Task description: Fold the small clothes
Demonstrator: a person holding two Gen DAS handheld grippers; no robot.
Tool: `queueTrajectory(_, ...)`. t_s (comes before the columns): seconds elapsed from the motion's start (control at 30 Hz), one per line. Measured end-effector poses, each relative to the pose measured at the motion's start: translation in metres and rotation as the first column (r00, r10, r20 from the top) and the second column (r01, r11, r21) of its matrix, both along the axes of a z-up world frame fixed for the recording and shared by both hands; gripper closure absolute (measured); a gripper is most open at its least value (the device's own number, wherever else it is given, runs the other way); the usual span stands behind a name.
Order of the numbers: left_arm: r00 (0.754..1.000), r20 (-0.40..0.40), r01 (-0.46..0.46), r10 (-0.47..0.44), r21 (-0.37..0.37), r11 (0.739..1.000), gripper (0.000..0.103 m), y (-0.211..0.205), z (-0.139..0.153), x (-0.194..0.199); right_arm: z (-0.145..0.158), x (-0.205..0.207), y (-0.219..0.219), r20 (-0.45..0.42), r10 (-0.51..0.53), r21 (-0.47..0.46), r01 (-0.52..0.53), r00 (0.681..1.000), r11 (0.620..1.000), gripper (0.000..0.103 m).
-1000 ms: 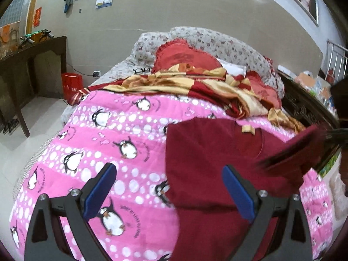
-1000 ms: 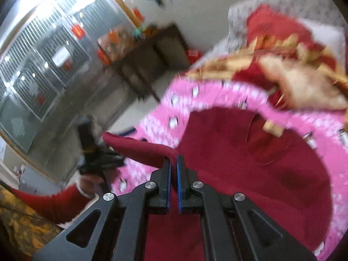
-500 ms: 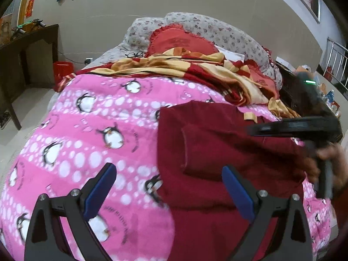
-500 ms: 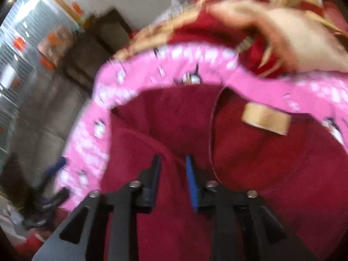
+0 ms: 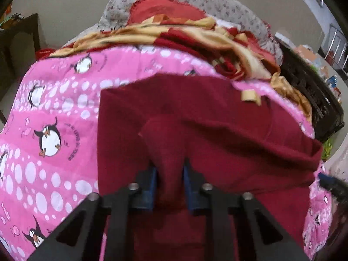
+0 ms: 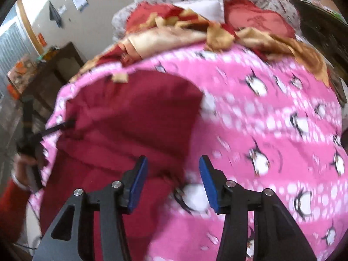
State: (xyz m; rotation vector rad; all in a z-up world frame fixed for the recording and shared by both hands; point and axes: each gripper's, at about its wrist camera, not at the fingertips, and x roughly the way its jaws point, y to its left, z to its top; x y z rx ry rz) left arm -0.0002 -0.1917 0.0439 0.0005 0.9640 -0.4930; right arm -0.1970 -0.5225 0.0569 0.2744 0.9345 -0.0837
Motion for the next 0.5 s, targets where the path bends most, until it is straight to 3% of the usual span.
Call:
queueTrajectory(0.13,0.999,0.017,0.030,-0.029,-0.045,0.999,0.090,0.002,0.028,-0.007,-0.015,0.011,0.008,0.031,0.009,-0.030,-0.008,0.999,1.000,0.032)
queueTrajectory(0.2,0.999,0.014,0.037,-0.036,-0.076,0.996,0.090,0.005,0.043,-0.008,-0.020,0.018,0.010,0.029,0.024,-0.040,-0.022,0.999,0.999,0.052)
queueTrajectory(0.33,1.000,0.004,0.027,-0.027,-0.126,0.992,0.090,0.015,0.068,-0.008,0.000,0.008,0.010,0.099,-0.002,-0.039,0.005,0.995,0.999,0.067)
queueTrajectory(0.4,1.000,0.007,0.027,-0.026,-0.147,0.989,0.090,0.022,0.077,-0.009,0.021,-0.009,0.001,0.172,-0.032,-0.002,0.032,0.985,0.999,0.069)
queueTrajectory(0.5,0.999,-0.003,0.031,-0.032,-0.130,0.991,0.090,0.026,0.068,-0.013,0.029,-0.024,-0.001,0.182,-0.014,0.029,0.009,0.983,1.000,0.069)
